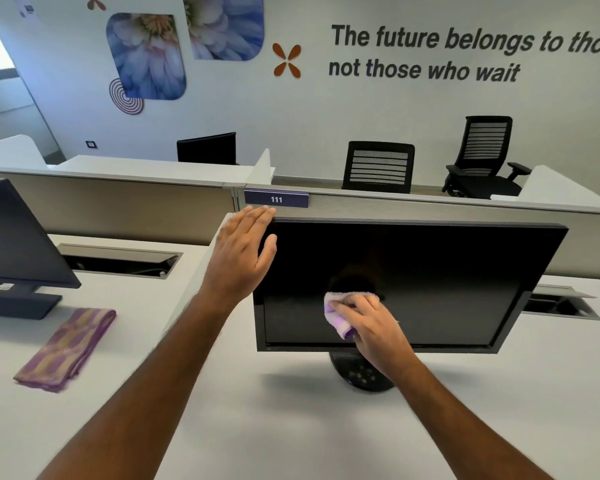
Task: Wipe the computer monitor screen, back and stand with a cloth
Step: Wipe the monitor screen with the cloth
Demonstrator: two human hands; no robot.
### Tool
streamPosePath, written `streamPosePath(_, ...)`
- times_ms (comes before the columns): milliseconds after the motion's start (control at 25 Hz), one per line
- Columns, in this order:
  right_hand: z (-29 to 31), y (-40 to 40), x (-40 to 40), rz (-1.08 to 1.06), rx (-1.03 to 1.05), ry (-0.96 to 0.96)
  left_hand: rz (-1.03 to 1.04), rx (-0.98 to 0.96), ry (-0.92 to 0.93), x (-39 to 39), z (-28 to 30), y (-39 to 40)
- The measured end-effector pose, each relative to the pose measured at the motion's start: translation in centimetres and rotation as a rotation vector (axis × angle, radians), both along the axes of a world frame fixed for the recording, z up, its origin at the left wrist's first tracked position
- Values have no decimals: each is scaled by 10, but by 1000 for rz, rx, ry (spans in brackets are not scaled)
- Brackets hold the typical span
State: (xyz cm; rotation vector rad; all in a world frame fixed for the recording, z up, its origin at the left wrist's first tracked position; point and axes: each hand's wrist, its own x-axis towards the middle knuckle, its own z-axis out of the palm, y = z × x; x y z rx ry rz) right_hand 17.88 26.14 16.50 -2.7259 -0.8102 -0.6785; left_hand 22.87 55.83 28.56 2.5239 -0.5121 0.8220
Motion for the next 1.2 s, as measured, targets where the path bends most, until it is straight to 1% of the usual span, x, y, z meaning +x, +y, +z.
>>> streamPosePath(120, 20, 24, 11, 28, 33, -39, -118, -226, 135, -2, -10, 10)
streamPosePath(200, 18, 39, 12, 54, -6, -23, -173, -330, 185, -4, -13, 10)
streamPosePath(400, -18, 33, 2, 115, -169, 97, -221, -453, 179, -11, -23, 11)
streamPosePath(480, -14, 28, 3, 89, -163, 82, -245, -491, 180, -12, -26, 12)
streamPosePath(600, 5, 46, 11, 34, -98, 19, -255, -565, 221, -14, -28, 10)
streamPosePath(720, 10, 77, 15, 47, -64, 10, -244, -578, 229, -15, -29, 10)
streamPosePath(800, -3, 86, 14, 93, -112, 42, -249, -589, 237, -16, -31, 14)
streamPosePath(920, -20, 76, 8, 106, -165, 95, -265, -591, 261, -14, -27, 17)
streamPosePath(1040, -10, 73, 7, 58, -127, 86, -294, -566, 282, -13, -23, 18)
streamPosePath(1200, 11, 105, 18, 63, -113, 39, -318, -588, 321, -8, -26, 25)
